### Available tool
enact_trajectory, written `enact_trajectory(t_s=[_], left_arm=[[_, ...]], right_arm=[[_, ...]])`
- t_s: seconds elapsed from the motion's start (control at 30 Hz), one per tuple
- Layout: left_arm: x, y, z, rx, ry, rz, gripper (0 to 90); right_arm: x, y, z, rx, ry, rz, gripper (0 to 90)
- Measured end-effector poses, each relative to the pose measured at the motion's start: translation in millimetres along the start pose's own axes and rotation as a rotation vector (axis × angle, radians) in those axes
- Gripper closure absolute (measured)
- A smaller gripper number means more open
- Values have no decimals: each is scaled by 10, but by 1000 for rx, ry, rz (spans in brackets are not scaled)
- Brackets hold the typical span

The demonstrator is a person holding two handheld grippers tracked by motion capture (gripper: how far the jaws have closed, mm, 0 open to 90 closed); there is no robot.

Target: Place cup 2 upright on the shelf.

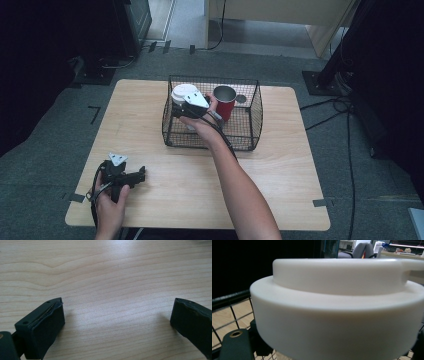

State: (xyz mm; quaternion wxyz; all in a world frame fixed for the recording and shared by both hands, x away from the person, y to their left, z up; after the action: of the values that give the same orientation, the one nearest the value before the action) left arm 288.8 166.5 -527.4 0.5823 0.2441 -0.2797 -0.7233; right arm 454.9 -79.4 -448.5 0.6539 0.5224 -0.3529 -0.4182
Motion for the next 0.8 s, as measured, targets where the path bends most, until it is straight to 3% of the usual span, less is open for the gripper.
enact_trajectory(t_s=[0.37, 0.57, 0.8], left_arm=[[2, 0, -1, 2, 1, 2, 0], [0, 0, -1, 2, 1, 1, 0], [1, 0, -1, 2, 0, 2, 0]], right_arm=[[68, -15, 47, -18, 19, 0, 153], [111, -17, 99, -26, 53, 17, 137], [192, 7, 143, -30, 81, 26, 23]])
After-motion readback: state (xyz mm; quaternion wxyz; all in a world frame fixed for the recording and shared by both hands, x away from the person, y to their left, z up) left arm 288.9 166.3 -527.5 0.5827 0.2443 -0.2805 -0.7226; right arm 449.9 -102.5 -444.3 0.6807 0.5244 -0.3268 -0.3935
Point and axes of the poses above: each handheld gripper's, and its own axes: z roughly backward along the jaws, y roughly out of its top, x roughly to its right, the point moved 1 cm from there along -z, roughly forward along the jaws, and after that the axes turned 1 degree about -z, right-handed, at the moved point
